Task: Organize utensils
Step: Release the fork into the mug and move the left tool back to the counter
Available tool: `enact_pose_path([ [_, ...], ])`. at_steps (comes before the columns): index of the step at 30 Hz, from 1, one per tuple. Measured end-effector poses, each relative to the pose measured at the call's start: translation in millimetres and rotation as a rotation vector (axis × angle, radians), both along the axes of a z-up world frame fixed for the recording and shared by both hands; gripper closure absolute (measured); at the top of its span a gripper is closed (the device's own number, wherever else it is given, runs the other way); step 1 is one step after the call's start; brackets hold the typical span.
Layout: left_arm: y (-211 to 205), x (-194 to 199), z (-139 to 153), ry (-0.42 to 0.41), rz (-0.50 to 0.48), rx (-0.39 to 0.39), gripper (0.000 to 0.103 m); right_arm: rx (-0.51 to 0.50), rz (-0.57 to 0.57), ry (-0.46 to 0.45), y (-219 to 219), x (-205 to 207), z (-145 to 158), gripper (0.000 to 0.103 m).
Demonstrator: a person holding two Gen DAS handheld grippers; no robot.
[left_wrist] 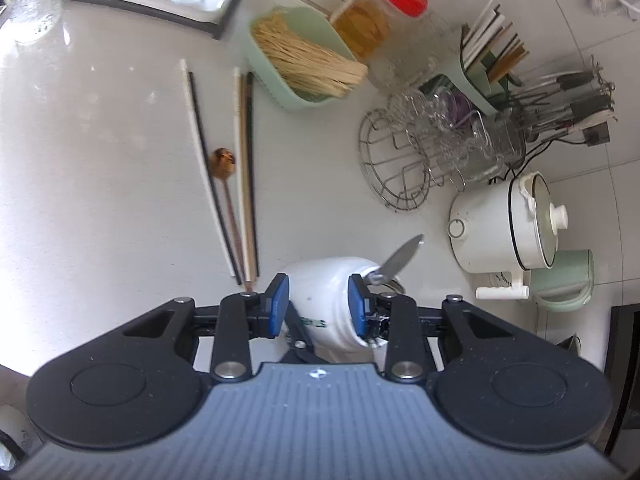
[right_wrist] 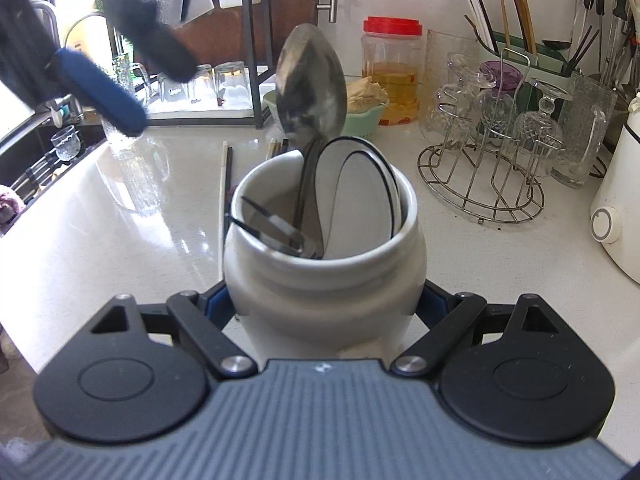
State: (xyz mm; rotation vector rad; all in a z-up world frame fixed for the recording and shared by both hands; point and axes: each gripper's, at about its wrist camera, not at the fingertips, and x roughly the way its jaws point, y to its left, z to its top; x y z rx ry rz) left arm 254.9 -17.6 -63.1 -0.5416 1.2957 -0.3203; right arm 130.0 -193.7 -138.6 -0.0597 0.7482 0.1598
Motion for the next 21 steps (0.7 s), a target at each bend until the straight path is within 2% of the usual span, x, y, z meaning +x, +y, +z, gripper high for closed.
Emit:
enact_pose_path([
  [6, 24, -4, -21, -0.029, 0.046, 0.051, 0.067, -0.003, -0.016, 0.009, 2, 1, 1, 0.012],
  [13, 37, 15, -54, -0.087, 0.083, 0.161, 0.067, -0.009, -0.053, 0.018, 3, 7, 1, 0.012],
  [16, 42, 31, -65, -0.098, 0.094, 0.177, 0.067, -0.011, -0.072, 0.023, 2, 11, 1, 0.012],
  [21, 39, 58, -77, -0.111, 0.077, 0.154, 0.067, -0.014, -0.099, 0.026, 2, 15, 0, 0.012],
])
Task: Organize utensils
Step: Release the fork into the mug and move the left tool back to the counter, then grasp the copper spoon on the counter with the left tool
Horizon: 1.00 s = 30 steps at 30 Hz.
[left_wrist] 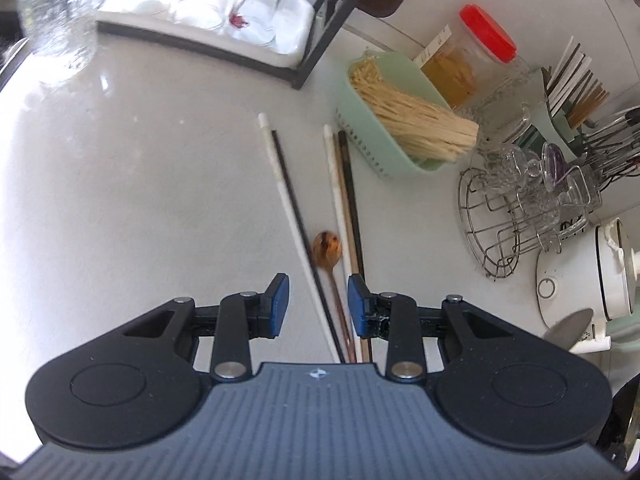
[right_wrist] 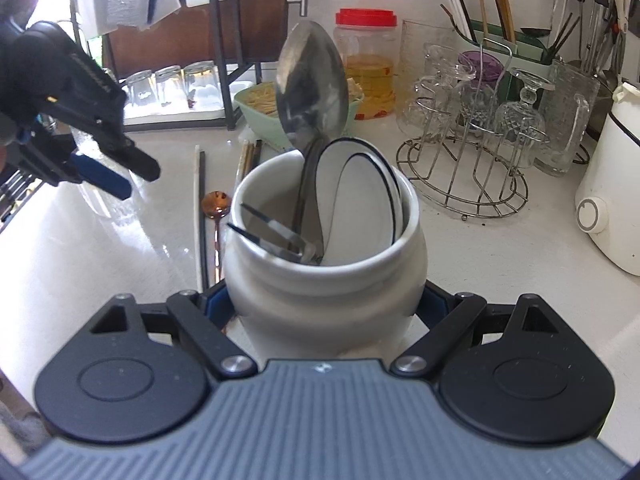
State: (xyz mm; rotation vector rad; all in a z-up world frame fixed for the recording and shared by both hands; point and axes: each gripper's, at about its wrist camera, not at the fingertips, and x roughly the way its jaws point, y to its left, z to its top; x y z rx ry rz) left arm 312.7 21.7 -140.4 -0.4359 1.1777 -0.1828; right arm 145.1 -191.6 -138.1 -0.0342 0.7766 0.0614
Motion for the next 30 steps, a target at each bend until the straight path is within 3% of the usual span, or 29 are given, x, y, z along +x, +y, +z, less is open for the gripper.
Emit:
enact_pose_path([
  [7, -23, 25, -18, -0.067, -0.168, 0.039, 0.067, -0.001, -0.029, 0.003, -3, 8, 0, 0.012],
  [17, -45, 39, -38, -0.21, -0.455, 0.172, 0.063, -0.008, -0.022, 0.016, -3, 11, 1, 0.012],
  [25, -40, 54, -53, -0.225, -0.513, 0.135, 0.065, -0.006, -0.017, 0.019, -4, 12, 1, 0.012],
  [28, -39, 56, -53, -0.242, -0.529, 0.128, 0.071, -0.006, -0.019, 0.021, -4, 12, 1, 0.012],
  [30, -40, 59, -56, -0.211, -0.556, 0.129, 0.075, -0.012, -0.02, 0.023, -3, 12, 1, 0.012],
])
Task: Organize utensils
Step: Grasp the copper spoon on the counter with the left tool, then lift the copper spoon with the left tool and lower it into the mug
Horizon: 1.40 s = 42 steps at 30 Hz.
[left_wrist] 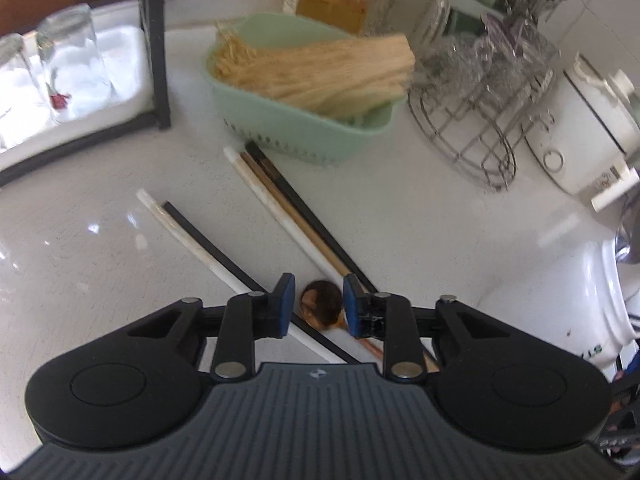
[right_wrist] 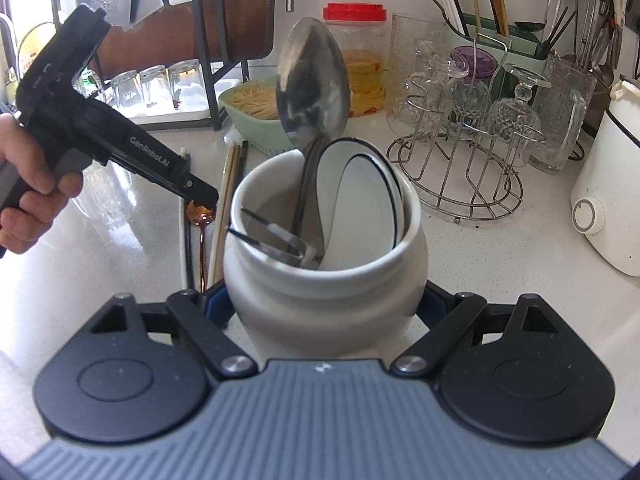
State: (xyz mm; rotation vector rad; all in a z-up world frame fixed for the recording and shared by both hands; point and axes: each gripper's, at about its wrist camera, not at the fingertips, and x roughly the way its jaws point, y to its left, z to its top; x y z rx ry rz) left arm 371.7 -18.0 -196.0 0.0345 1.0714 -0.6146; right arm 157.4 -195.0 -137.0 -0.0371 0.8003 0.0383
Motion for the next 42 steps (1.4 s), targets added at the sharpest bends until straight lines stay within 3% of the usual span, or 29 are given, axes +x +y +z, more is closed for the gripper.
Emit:
enact_pose_path([
  [5, 3, -1, 1, 0.043, -0.024, -0.001, 0.08, -0.018, 0.001, 0.001, 2, 0, -1, 0.012],
  [8, 6, 0, -2, 0.066, 0.003, -0.015, 0.089, -0.018, 0.004, -0.001, 1, 0, -2, 0.012],
  [9, 8, 0, -3, 0.077, 0.014, -0.023, 0.097, -0.018, 0.005, -0.002, 1, 0, -2, 0.012],
  [19, 7, -21, -1, 0.084, 0.085, -0.053, 0.101, -0.026, 0.016, -0.003, 1, 0, -2, 0.012],
  [33, 2, -63, 55, -0.037, 0.125, -0.07, 0.102, -0.031, 0.025, -0.022, 1, -1, -3, 0.011],
  [42, -3, -82, 89, -0.117, 0.098, -0.08, 0.102, -0.028, 0.035, -0.029, 0, 2, -3, 0.011],
])
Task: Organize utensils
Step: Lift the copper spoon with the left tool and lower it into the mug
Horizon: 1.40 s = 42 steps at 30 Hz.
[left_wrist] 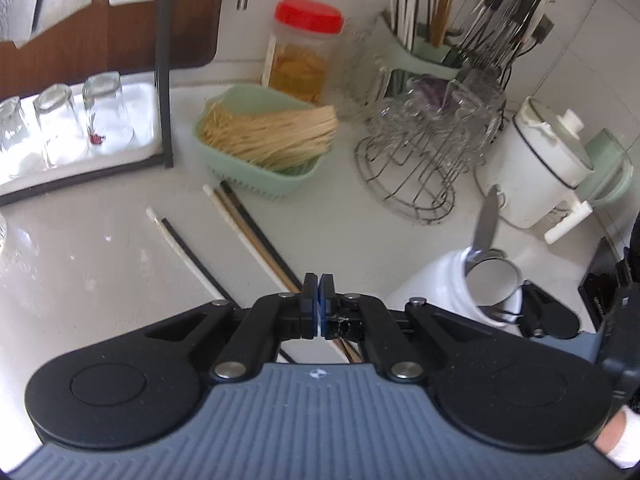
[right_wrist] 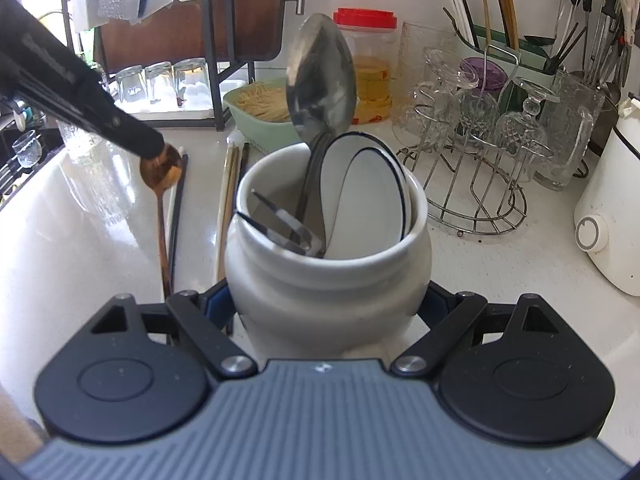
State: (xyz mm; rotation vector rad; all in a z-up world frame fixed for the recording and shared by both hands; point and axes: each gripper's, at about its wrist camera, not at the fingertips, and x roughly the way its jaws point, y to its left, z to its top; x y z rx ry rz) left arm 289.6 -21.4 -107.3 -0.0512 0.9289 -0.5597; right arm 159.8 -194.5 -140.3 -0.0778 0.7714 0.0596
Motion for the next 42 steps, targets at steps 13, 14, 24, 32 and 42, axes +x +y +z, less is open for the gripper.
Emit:
enact_pose_path([
  [13, 0, -19, 59, -0.085, -0.002, -0.044, 0.102, 0.0, 0.013, -0.008, -1, 1, -1, 0.011],
  [14, 1, -22, 66, -0.117, 0.011, -0.042, 0.102, 0.0, 0.013, -0.008, -1, 1, -1, 0.011],
  [24, -12, -35, 125, -0.286, -0.019, -0.076, 0.102, 0.0, 0.018, -0.013, -1, 3, -2, 0.011],
  [32, -35, -42, 137, -0.367, -0.049, -0.083, 0.102, 0.001, 0.02, -0.017, -1, 3, -2, 0.012],
  [42, -62, -52, 117, -0.423, -0.117, -0.015, 0.102, 0.009, 0.025, -0.022, -3, 3, -2, 0.012],
])
